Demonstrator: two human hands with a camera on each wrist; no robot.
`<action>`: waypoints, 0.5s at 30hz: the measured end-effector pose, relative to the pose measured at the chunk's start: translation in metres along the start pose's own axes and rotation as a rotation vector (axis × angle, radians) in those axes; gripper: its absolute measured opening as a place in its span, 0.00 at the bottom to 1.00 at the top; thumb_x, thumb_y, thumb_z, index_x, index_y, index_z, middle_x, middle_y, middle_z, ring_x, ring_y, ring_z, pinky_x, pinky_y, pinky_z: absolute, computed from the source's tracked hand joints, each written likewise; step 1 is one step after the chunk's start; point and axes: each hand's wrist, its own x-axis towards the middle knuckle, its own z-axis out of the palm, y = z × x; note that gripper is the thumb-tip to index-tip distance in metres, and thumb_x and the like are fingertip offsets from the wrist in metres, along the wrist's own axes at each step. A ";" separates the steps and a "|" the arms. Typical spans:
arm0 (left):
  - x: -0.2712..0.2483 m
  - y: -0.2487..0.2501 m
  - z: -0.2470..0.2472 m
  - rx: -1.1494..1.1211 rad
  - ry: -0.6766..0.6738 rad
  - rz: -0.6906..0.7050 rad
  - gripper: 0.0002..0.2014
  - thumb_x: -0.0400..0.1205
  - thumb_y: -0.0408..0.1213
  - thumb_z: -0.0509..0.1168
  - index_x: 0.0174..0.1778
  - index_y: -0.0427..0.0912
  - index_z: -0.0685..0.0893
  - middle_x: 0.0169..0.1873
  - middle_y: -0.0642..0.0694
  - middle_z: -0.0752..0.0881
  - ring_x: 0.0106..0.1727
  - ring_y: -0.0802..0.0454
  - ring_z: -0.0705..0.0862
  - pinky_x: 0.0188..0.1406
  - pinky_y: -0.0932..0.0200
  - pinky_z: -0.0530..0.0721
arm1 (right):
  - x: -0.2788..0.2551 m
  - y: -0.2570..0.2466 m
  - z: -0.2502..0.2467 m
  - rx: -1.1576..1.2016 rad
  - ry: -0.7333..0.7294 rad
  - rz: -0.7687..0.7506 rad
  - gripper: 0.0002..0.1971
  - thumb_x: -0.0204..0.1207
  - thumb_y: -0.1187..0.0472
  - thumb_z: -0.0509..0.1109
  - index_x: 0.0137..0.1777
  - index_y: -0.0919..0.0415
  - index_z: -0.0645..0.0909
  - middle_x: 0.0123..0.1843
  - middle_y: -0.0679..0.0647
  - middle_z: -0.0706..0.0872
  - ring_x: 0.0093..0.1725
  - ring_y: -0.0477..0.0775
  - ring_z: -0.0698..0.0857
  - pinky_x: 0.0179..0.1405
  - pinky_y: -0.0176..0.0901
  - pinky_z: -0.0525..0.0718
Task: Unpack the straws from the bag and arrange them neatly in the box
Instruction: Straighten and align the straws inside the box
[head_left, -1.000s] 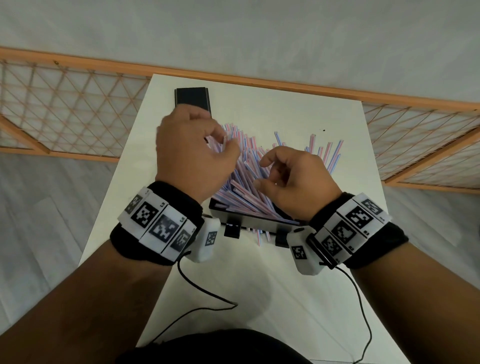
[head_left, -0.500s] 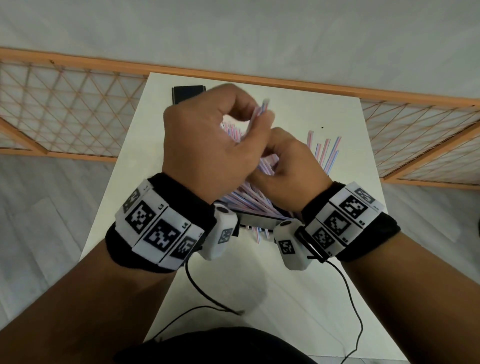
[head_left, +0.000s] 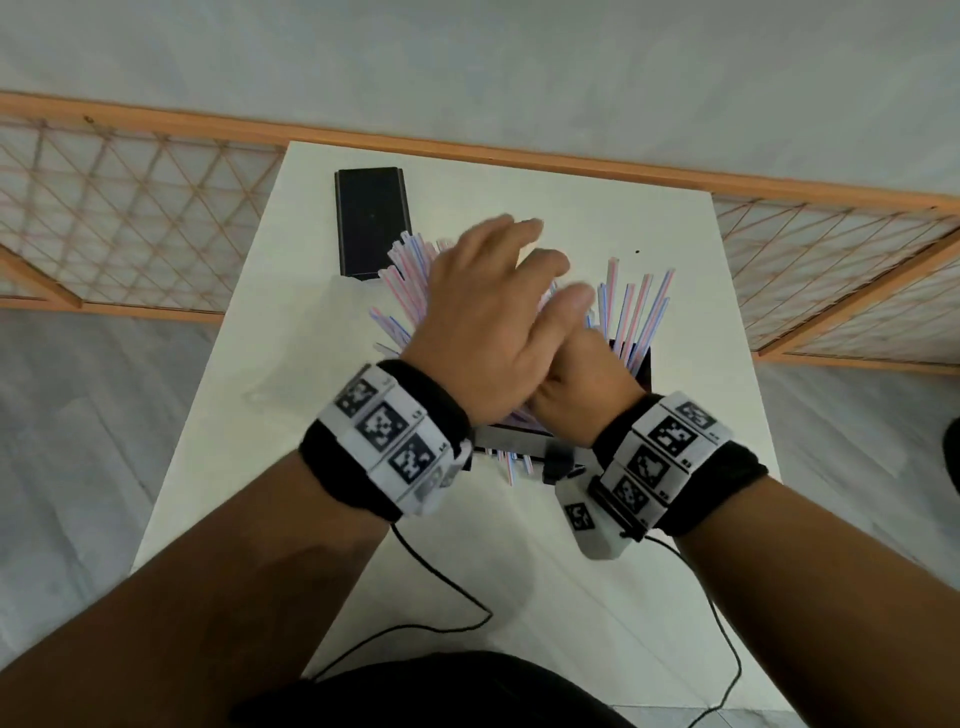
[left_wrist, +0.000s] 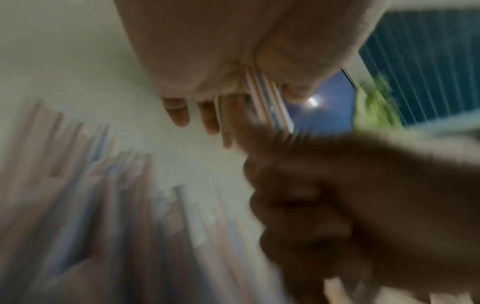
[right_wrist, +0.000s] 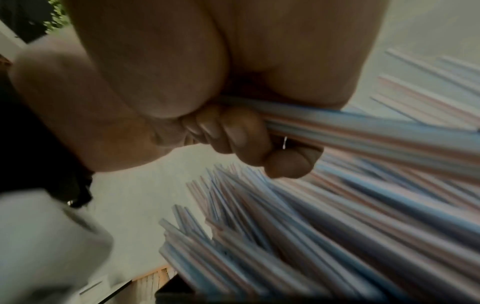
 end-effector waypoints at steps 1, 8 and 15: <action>-0.004 -0.005 0.004 0.072 -0.021 -0.017 0.30 0.87 0.57 0.49 0.69 0.39 0.84 0.78 0.37 0.77 0.82 0.37 0.69 0.79 0.34 0.65 | -0.001 0.003 0.001 -0.019 -0.038 0.038 0.15 0.74 0.47 0.59 0.32 0.53 0.78 0.26 0.47 0.79 0.29 0.55 0.79 0.28 0.39 0.70; -0.018 -0.056 -0.010 -0.009 0.393 -0.294 0.36 0.86 0.59 0.54 0.78 0.32 0.71 0.81 0.37 0.70 0.82 0.41 0.67 0.82 0.46 0.62 | -0.026 0.041 -0.008 -0.252 -0.149 0.275 0.26 0.68 0.34 0.75 0.49 0.56 0.77 0.40 0.51 0.83 0.39 0.55 0.82 0.41 0.49 0.84; -0.021 -0.071 0.010 -0.764 0.449 -0.959 0.52 0.70 0.74 0.58 0.76 0.30 0.70 0.59 0.40 0.80 0.64 0.32 0.80 0.68 0.44 0.78 | -0.039 0.047 -0.007 -0.400 -0.406 0.330 0.25 0.69 0.29 0.71 0.43 0.53 0.77 0.36 0.51 0.82 0.36 0.52 0.81 0.36 0.44 0.80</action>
